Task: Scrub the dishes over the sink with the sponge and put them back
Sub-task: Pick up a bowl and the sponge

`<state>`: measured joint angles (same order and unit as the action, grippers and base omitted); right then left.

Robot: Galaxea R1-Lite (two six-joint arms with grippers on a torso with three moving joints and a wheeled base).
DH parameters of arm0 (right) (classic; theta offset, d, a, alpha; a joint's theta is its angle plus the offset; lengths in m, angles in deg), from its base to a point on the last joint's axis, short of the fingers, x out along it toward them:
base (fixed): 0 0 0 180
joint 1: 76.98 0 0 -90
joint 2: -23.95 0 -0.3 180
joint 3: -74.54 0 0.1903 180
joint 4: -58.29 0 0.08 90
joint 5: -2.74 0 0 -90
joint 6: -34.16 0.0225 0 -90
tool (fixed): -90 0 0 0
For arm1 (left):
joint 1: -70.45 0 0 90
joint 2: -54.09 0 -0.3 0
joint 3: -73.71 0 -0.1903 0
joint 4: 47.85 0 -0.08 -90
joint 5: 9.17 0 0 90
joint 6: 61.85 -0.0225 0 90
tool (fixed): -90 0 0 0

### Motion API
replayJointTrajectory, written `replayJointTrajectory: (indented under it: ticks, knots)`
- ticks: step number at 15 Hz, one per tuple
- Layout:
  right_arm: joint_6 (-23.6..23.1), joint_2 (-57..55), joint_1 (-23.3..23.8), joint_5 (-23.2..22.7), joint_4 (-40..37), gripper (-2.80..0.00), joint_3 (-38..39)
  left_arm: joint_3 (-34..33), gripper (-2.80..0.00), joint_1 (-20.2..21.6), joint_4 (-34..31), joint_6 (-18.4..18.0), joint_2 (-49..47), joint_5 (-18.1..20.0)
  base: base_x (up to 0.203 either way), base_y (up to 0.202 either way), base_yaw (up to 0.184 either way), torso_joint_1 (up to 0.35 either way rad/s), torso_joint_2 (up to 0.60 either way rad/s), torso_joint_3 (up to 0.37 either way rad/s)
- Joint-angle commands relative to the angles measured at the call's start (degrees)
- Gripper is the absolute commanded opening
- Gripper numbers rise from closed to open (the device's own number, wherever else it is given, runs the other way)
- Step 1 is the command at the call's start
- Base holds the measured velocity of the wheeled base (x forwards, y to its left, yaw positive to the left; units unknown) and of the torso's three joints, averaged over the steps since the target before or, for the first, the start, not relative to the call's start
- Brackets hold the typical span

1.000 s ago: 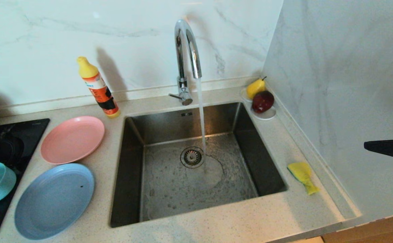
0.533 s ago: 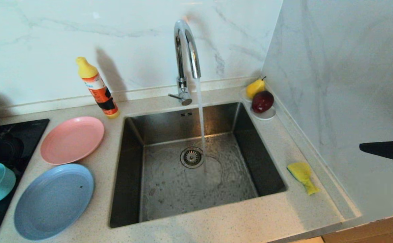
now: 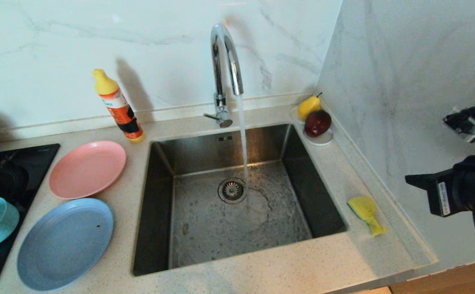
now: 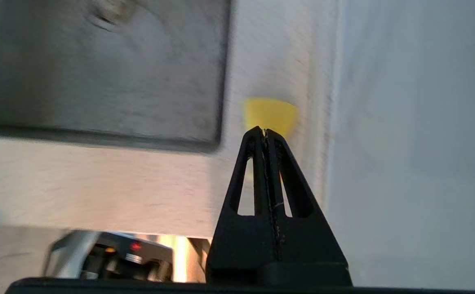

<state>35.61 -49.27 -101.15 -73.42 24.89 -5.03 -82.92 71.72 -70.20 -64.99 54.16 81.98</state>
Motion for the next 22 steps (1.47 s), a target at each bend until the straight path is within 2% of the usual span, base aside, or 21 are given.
replayJointTrajectory:
  ticks: [1,4,7,8,15,20,22]
  knots:
    - [1.75,-2.84,-1.14,1.61,-0.07,-2.80,1.20,-1.05,-2.80,-0.02,0.04,-0.03,-0.07,0.00,0.000,0.000,0.000,0.000,0.00,0.000]
    - [2.79,-4.19,-1.21,2.07,0.01,-2.80,4.63,-1.05,-2.80,0.05,0.04,-0.03,-0.07,0.00,0.000,0.000,0.000,0.000,0.00,0.000]
    - [6.22,-5.72,-2.39,2.24,0.01,-2.80,7.23,-1.05,-2.80,0.05,0.04,-0.03,-0.07,0.00,0.000,0.000,0.000,0.000,0.00,0.000]
    - [7.07,-5.79,-2.93,2.29,-0.06,0.00,7.66,-1.05,-2.80,0.05,0.04,-0.03,-0.07,0.00,0.000,0.000,0.000,0.000,0.00,0.000]
    - [13.43,-6.41,-4.39,1.98,-0.08,0.00,12.74,-1.05,-2.80,-0.02,0.04,-0.03,-0.07,0.00,0.000,0.000,0.000,0.000,0.00,0.000]
    - [13.41,-7.89,-4.38,1.56,-0.09,0.00,14.80,-1.05,-2.80,0.03,0.04,-0.03,-0.07,0.00,0.000,0.000,0.000,0.000,0.00,0.000]
    - [13.54,-8.94,-4.32,0.05,0.00,0.00,15.45,-1.05,-2.80,-0.01,0.04,-0.03,-0.07,0.00,0.000,0.000,0.000,0.000,0.00,0.000]
